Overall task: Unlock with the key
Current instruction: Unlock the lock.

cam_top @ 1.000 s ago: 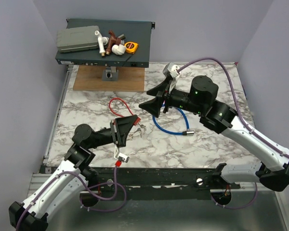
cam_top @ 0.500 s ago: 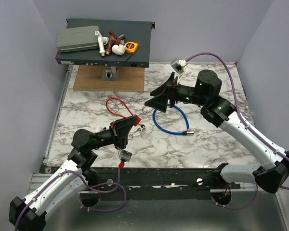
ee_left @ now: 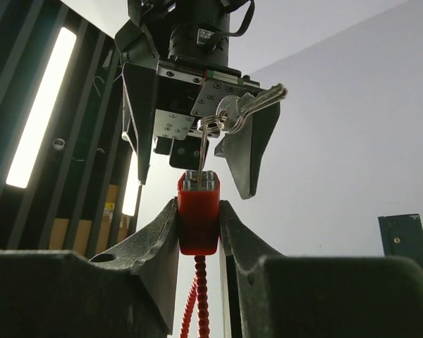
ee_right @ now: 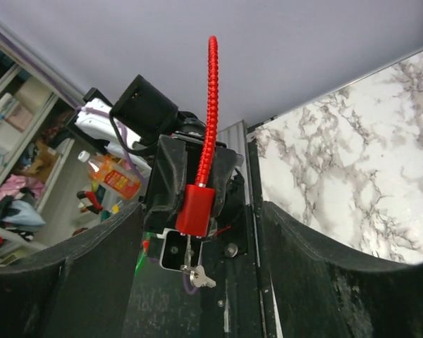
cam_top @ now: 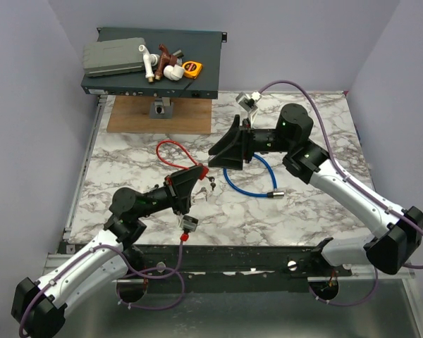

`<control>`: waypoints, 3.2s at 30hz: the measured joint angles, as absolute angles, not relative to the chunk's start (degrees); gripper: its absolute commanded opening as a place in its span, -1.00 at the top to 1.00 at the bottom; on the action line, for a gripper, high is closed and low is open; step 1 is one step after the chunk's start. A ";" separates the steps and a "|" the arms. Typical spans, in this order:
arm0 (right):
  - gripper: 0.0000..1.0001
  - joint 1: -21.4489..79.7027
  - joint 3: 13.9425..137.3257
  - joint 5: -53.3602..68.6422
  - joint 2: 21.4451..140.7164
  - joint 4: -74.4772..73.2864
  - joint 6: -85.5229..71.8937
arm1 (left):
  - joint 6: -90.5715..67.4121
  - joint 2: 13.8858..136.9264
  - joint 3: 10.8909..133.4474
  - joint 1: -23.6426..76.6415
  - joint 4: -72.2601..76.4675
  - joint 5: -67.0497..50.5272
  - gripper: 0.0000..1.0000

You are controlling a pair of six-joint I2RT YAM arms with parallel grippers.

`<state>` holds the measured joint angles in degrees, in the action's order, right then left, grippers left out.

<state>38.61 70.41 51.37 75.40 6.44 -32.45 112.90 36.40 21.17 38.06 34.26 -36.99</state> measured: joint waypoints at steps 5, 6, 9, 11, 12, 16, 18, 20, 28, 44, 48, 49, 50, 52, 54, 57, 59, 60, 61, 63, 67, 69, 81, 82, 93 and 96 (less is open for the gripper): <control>-0.28 38.61 70.37 54.57 77.03 9.32 -35.20 | 112.99 36.82 21.17 38.83 34.24 -35.18 1.00; -0.26 38.61 70.30 54.96 77.28 9.65 -35.59 | 112.99 36.88 21.17 38.96 34.22 -34.89 1.00; -0.25 38.61 69.63 56.10 77.54 10.50 -36.49 | 112.97 37.04 21.17 39.16 34.22 -34.15 1.00; -0.25 38.61 69.43 56.49 77.54 10.66 -36.60 | 112.97 37.28 21.19 39.31 34.24 -33.50 1.00; -0.25 38.61 69.38 56.60 77.54 10.68 -36.62 | 112.95 37.39 21.19 39.40 34.22 -33.28 1.00; -0.21 38.61 69.34 56.90 77.54 10.66 -36.62 | 112.97 37.52 21.19 39.59 34.17 -32.23 1.00; -0.17 38.61 69.34 57.14 77.58 10.68 -36.67 | 112.99 37.58 21.19 39.72 34.15 -31.83 1.00; -0.13 38.61 69.25 57.39 77.71 10.83 -36.93 | 112.99 37.80 21.30 39.86 34.13 -31.59 1.00; 0.14 38.61 68.23 58.41 79.22 12.45 -39.18 | 113.38 38.33 22.79 39.90 33.76 -30.48 1.00; 0.41 38.74 68.25 59.42 79.96 14.55 -42.00 | 115.74 38.04 22.79 39.90 32.88 -30.44 1.00; 0.37 39.05 68.25 59.70 80.09 15.46 -42.48 | 116.55 37.67 22.79 39.90 32.60 -30.46 1.00; 0.36 39.07 68.25 59.81 80.16 15.62 -42.57 | 116.66 37.65 22.79 39.90 32.49 -30.44 1.00; 0.36 39.13 68.25 59.88 80.27 15.79 -42.65 | 116.81 37.60 22.79 39.90 32.34 -30.44 1.00; 0.42 39.24 68.25 59.88 80.55 15.94 -42.78 | 117.03 37.60 22.79 39.90 31.90 -30.44 1.00; 0.55 39.29 68.25 59.86 80.84 15.99 -42.94 | 117.40 37.60 22.79 39.90 31.38 -30.44 1.00; 0.79 39.29 68.27 59.75 81.01 15.86 -42.98 | 117.60 37.60 22.79 39.92 31.03 -30.41 1.00; 0.98 39.31 68.29 59.66 81.01 15.66 -42.83 | 117.60 37.60 22.79 39.97 30.81 -30.41 1.00; 0.99 39.33 68.31 59.55 81.01 15.51 -42.61 | 117.60 37.60 22.79 39.99 30.72 -30.39 0.86; 0.99 39.33 68.36 59.48 81.01 15.27 -42.44 | 117.60 37.60 22.79 39.99 30.68 -30.37 0.58; 0.99 39.31 68.79 59.20 81.01 14.22 -41.87 | 117.34 37.60 22.79 39.99 30.65 -30.28 0.25; 0.99 39.44 70.37 58.13 81.01 10.66 -38.79 | 114.39 37.39 22.83 40.03 29.85 -29.23 0.02; 0.99 39.48 71.66 57.58 81.01 8.29 -36.77 | 112.42 36.64 23.14 40.16 27.38 -28.34 0.00; 0.99 39.66 80.09 52.66 82.00 -6.83 -24.34 | 99.53 31.35 27.42 42.33 10.63 -25.17 -0.97; 0.99 39.66 80.73 51.72 82.08 -8.73 -22.57 | 97.36 31.38 29.32 42.61 7.31 -24.97 -0.97; 0.99 40.86 81.87 41.56 82.08 -21.02 -6.81 | 67.85 36.36 51.53 42.89 -16.10 -26.22 -0.97; 0.99 42.15 82.08 38.87 82.08 -22.92 -4.54 | 64.12 39.70 54.48 42.89 -23.75 -28.23 -0.97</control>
<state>42.15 82.08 38.87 82.08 -22.92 -4.54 64.12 39.70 54.48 42.89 -23.75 -28.23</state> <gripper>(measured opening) 0.210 0.983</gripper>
